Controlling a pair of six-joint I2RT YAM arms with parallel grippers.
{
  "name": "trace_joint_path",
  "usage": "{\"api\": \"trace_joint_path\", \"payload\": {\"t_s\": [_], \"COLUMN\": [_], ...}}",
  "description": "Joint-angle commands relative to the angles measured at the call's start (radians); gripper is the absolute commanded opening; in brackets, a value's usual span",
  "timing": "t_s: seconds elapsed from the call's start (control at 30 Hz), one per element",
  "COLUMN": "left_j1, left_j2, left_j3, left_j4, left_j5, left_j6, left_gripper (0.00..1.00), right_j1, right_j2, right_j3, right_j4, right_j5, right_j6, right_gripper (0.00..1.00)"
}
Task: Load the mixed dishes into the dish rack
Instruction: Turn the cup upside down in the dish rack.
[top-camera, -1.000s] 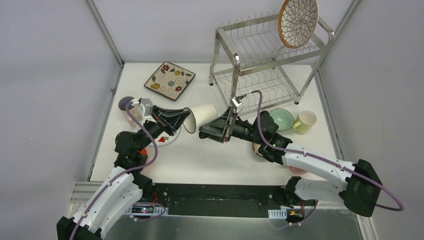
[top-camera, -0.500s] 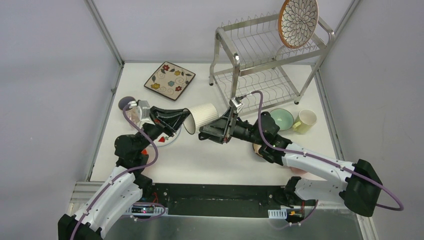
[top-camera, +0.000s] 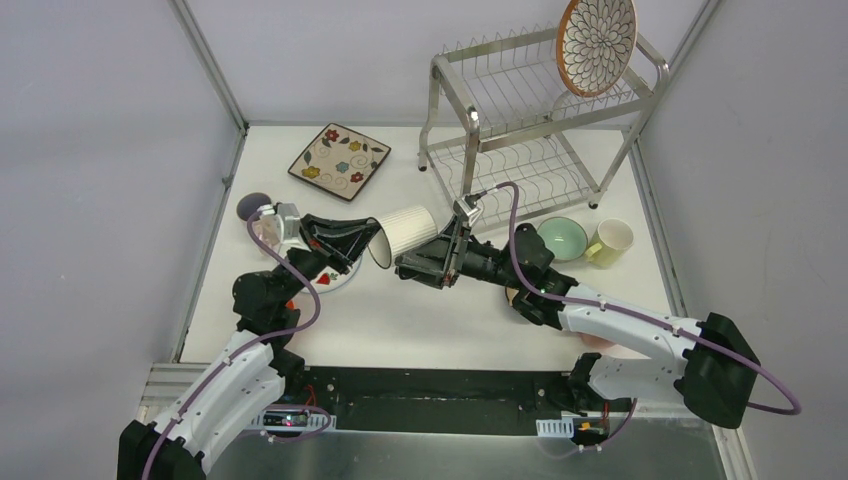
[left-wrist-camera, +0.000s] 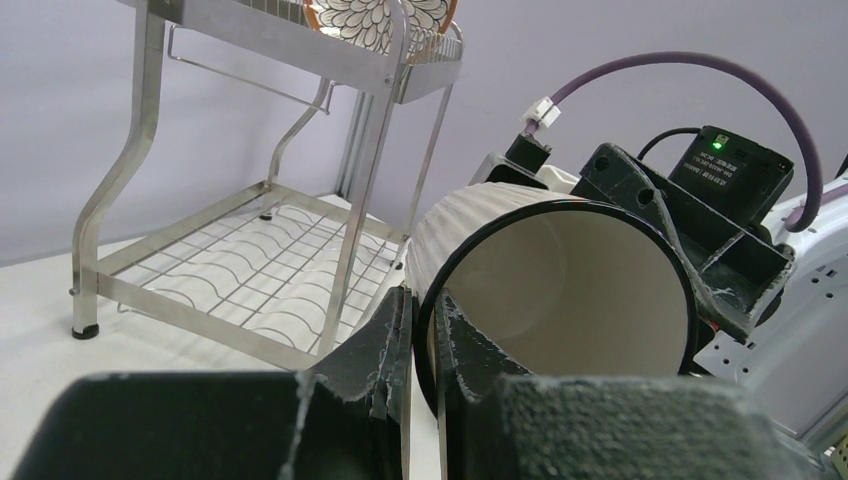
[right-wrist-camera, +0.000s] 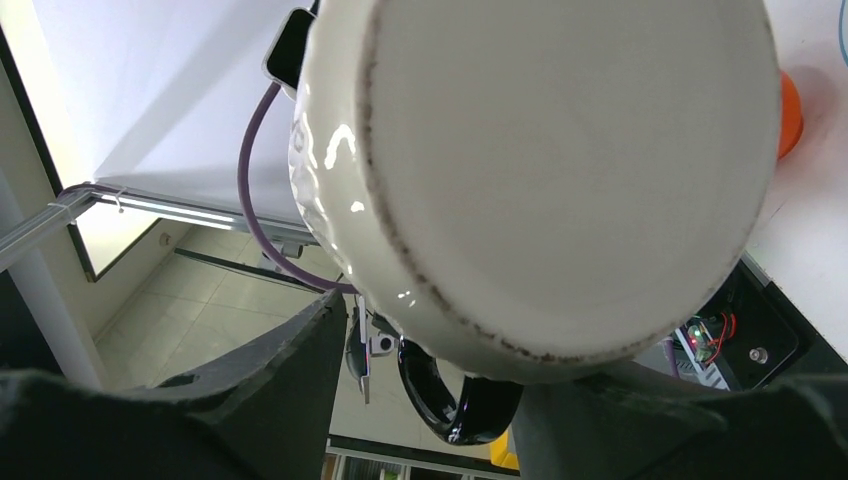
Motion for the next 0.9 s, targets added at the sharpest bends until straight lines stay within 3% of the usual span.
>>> {"api": "trace_joint_path", "payload": {"t_s": [0.0,0.13,0.4,0.63,0.73,0.87], "left_j1": [-0.008,-0.008,-0.008,-0.008,-0.008,-0.008], "left_j2": [-0.015,-0.012,0.002,0.003,0.008,-0.005], "left_j3": [-0.003,-0.004,-0.018,-0.01,0.0,-0.002], "left_j4": [0.154,0.167,0.209,0.162,0.129,0.072], "left_j5": [0.053,0.068,0.098,0.108,0.119,0.099], "left_j6": [-0.045,-0.056,-0.079,-0.062,-0.056,-0.044], "left_gripper": [0.0,0.0,0.0,0.0,0.06,0.12], "right_j1": [0.004,0.005,0.006,0.007,0.006,0.005], "right_j2": [-0.023,-0.046,-0.068,-0.051,-0.054,-0.076], "right_j3": [0.036,0.006,0.007,-0.011,-0.035,-0.086], "right_j4": [0.105,0.124,0.113,0.18,0.213,0.233], "right_j5": [0.015,0.043,0.048,0.038,0.05,0.097], "right_j6": [-0.009,-0.007,-0.002,0.038,0.052,0.07], "right_gripper": [0.57,0.41,0.34,0.2,0.03,0.0]}}
